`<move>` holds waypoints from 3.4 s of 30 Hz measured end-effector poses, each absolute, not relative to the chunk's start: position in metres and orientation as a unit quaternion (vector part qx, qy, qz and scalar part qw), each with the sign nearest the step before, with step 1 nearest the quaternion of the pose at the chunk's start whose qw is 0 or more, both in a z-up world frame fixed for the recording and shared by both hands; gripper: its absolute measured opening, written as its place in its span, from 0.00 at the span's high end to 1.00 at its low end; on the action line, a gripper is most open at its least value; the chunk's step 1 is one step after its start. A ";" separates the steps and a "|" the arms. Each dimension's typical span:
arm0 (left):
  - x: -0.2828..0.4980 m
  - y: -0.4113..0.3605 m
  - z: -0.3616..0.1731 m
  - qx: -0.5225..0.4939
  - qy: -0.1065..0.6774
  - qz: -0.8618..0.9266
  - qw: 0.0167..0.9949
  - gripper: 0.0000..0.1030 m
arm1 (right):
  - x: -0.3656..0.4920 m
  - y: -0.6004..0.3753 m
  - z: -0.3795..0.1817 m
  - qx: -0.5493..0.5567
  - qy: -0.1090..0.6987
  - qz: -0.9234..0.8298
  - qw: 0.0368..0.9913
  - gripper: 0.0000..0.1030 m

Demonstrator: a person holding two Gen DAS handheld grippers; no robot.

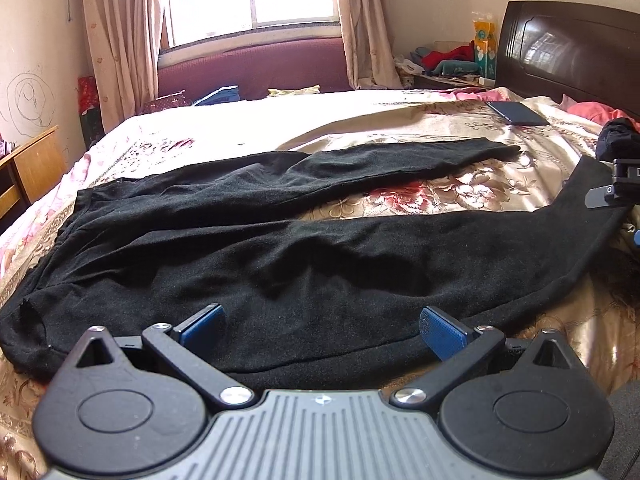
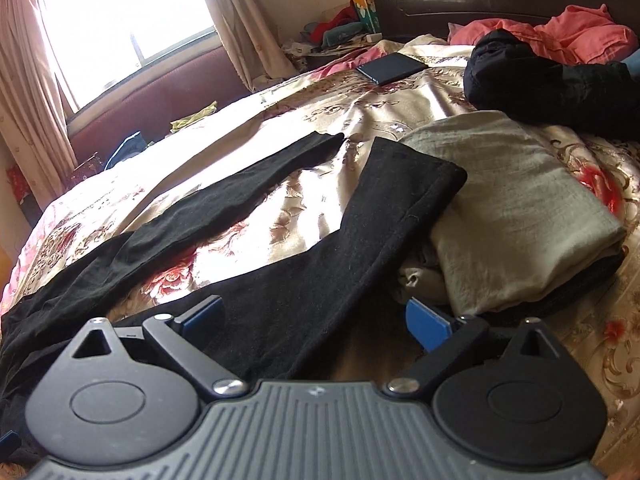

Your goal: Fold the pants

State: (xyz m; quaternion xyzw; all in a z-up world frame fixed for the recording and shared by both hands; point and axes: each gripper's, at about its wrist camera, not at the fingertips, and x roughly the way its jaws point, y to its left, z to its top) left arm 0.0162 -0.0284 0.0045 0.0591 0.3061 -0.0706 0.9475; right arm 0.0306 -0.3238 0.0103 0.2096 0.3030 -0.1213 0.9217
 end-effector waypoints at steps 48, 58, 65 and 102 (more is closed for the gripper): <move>0.391 0.267 -0.021 0.155 0.436 -0.036 0.886 0.00 | 0.461 -0.063 -0.021 -0.224 0.418 0.324 0.819 0.28; 0.404 0.299 -0.011 0.147 0.464 -0.052 0.872 0.06 | 0.482 -0.031 -0.031 -0.254 0.491 0.336 0.763 0.46; 0.423 0.315 -0.026 0.112 0.503 -0.069 0.854 0.20 | 0.477 -0.024 -0.033 -0.243 0.500 0.338 0.759 0.79; 0.038 0.315 0.006 0.018 0.341 -0.026 0.939 0.72 | 0.049 -0.046 0.014 -0.282 0.363 0.282 0.842 0.91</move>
